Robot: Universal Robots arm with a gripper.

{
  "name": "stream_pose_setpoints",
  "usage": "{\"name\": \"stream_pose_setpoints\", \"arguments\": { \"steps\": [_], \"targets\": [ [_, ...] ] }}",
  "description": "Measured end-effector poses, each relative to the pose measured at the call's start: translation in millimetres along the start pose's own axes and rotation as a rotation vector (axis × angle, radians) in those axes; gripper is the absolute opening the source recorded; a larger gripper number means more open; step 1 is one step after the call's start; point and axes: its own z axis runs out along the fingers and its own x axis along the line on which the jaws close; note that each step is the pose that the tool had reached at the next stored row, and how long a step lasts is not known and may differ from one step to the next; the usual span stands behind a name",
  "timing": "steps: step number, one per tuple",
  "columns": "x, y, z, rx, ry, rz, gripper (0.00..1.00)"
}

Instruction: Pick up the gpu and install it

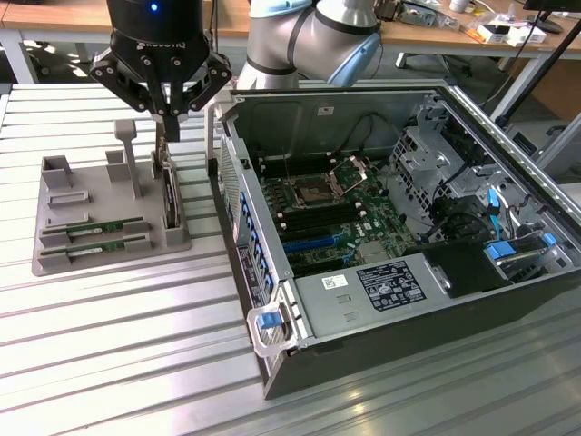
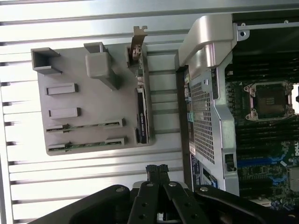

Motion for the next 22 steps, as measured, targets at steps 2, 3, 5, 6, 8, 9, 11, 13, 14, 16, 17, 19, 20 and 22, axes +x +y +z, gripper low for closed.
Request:
{"name": "stream_pose_setpoints", "arguments": {
  "steps": [2,3,5,6,8,9,11,13,14,16,17,19,20,22],
  "targets": [
    [0.8,-0.1,-0.1,0.0001,0.0001,0.000,0.11],
    [1.2,-0.1,-0.1,0.0001,0.0000,0.000,0.11],
    [2.8,-0.2,-0.1,0.0001,0.0001,0.000,0.11],
    [3.3,-0.3,-0.1,0.0000,0.0000,0.000,0.11],
    [4.3,-0.3,-0.1,0.0000,0.0000,0.000,0.11],
    [4.7,-0.4,-0.2,0.0000,0.0000,0.000,0.11],
    [5.5,-0.4,-0.2,0.0002,0.0001,0.000,0.11],
    [6.3,-0.5,-0.2,0.0001,0.0000,0.000,0.11],
    [6.9,-0.5,-0.2,0.0001,0.0000,0.000,0.11],
    [7.7,-0.6,-0.3,0.0001,0.0000,0.000,0.11],
    [8.1,-0.6,-0.2,0.0000,0.0000,0.000,0.11],
    [13.1,-1.0,-0.4,0.0000,0.0000,0.000,0.11],
    [13.4,-1.0,-0.4,0.0001,0.0000,0.000,0.11],
    [13.9,-1.1,-0.4,0.0000,0.0000,0.000,0.11]
  ]
}}
